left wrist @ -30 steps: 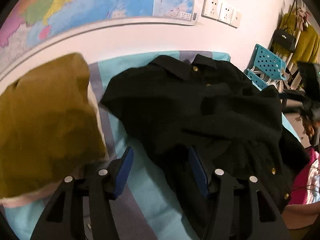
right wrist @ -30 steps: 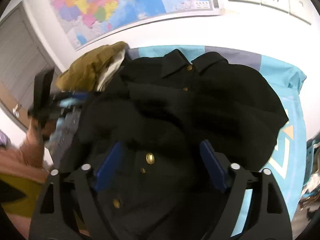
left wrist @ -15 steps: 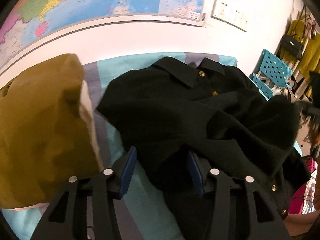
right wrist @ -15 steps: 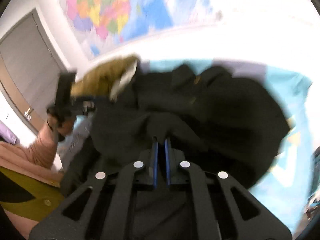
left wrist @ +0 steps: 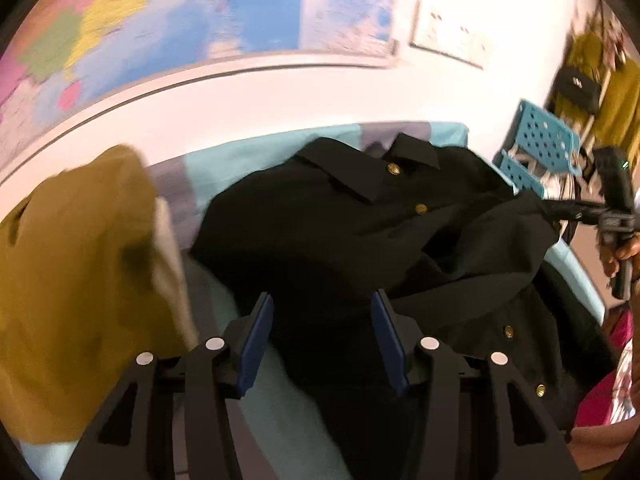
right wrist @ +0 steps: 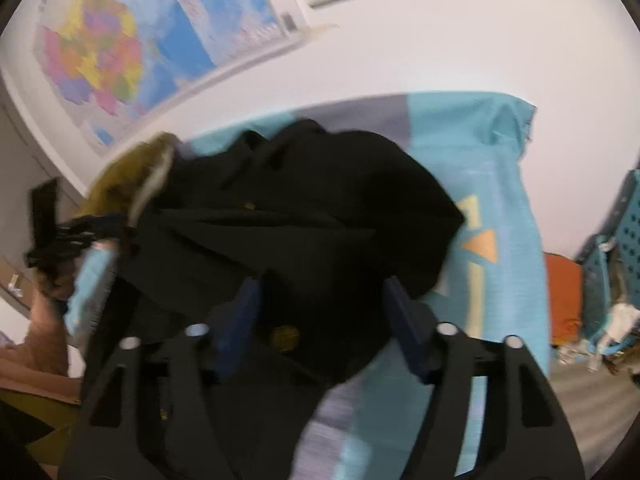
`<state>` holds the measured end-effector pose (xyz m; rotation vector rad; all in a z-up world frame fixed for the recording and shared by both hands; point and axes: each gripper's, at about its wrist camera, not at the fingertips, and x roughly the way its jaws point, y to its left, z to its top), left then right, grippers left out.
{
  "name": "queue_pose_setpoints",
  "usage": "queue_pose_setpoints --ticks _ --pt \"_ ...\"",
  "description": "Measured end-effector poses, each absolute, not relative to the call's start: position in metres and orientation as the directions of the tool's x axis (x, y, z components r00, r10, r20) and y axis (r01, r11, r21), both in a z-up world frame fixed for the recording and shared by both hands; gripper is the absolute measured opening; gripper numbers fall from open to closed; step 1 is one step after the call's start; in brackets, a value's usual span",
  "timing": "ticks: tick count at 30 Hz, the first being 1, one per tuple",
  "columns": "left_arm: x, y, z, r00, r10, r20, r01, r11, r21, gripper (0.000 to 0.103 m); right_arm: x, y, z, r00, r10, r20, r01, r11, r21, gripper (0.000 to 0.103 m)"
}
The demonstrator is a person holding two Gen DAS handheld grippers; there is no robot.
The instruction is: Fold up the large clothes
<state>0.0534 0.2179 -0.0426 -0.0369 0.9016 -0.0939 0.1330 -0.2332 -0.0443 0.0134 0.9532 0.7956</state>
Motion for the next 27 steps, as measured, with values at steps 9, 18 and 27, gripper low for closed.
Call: queue_pose_setpoints --ticks 9,18,27 --pt "0.104 0.204 -0.073 0.552 -0.063 -0.831 0.059 0.998 -0.036 0.022 0.137 -0.193 -0.053 0.328 0.607 -0.724 -0.645 0.704 0.298 0.02" --pt "0.109 0.211 -0.073 0.61 0.042 -0.791 -0.033 0.999 0.028 0.016 0.176 -0.189 -0.042 0.459 0.571 -0.681 -0.56 0.781 0.277 0.015" --pt "0.085 0.219 -0.052 0.664 0.082 -0.743 -0.079 0.996 0.039 0.038 0.184 -0.2 -0.065 0.476 0.546 -0.69 -0.493 0.815 0.305 0.036"
